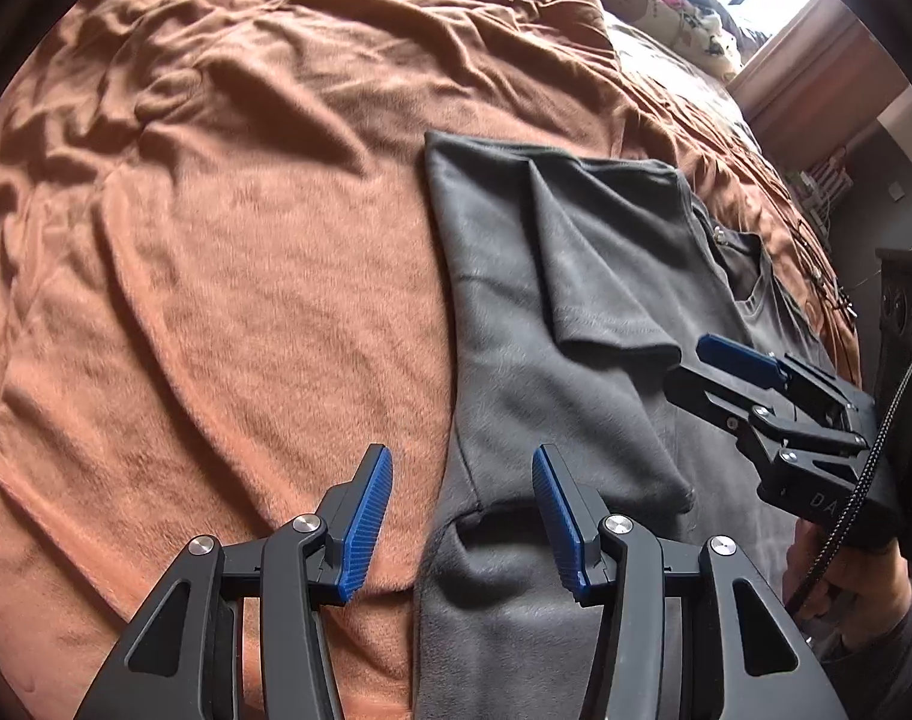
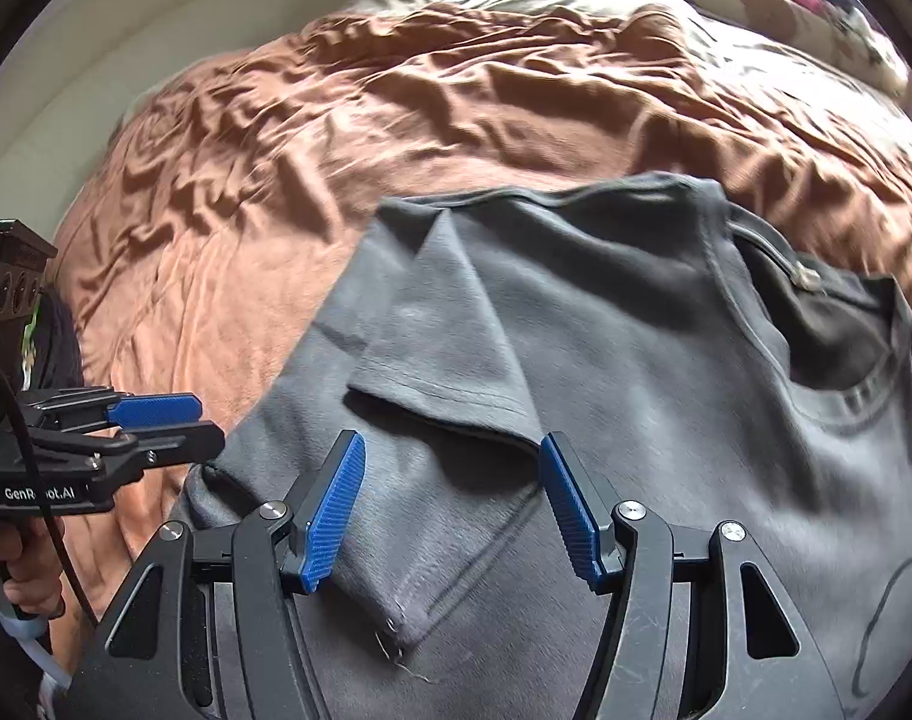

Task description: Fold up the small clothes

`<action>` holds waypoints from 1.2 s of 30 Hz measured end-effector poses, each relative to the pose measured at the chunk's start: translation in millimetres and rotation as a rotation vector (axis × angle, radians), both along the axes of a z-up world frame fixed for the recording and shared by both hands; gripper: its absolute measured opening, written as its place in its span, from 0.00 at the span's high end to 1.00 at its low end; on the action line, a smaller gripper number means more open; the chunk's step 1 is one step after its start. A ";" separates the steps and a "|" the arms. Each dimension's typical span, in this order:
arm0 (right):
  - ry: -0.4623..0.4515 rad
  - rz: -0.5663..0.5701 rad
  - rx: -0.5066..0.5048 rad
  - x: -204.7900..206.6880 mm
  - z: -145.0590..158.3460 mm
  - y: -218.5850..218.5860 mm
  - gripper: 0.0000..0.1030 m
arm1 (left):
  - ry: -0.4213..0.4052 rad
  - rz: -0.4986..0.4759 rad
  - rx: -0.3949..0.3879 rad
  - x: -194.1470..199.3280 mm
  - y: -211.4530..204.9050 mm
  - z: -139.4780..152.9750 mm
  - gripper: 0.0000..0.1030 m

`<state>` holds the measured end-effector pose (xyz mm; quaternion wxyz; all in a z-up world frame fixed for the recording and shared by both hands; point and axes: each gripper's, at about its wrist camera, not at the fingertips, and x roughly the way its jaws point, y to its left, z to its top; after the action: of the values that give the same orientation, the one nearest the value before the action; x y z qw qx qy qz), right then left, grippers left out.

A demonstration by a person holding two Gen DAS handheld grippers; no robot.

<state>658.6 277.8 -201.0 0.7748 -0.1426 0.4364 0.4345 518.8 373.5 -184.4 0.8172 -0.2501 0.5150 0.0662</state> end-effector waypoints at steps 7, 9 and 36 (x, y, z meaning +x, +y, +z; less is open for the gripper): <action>-0.021 0.059 -0.061 1.6 -18.0 32.9 0.43 | 0.013 0.007 -0.059 -5.7 1.1 -19.1 0.78; -0.029 0.068 -0.075 2.2 -22.5 41.8 0.43 | 0.011 0.007 -0.075 -7.4 2.0 -21.5 0.88; 0.077 -0.307 0.030 67.1 -2.3 -28.8 0.41 | 0.025 0.010 -0.002 -10.8 4.9 -0.6 0.89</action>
<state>725.7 249.1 -203.3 0.8169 -0.0461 0.4760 0.3225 508.1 378.4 -185.0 0.8103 -0.2525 0.5238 0.0729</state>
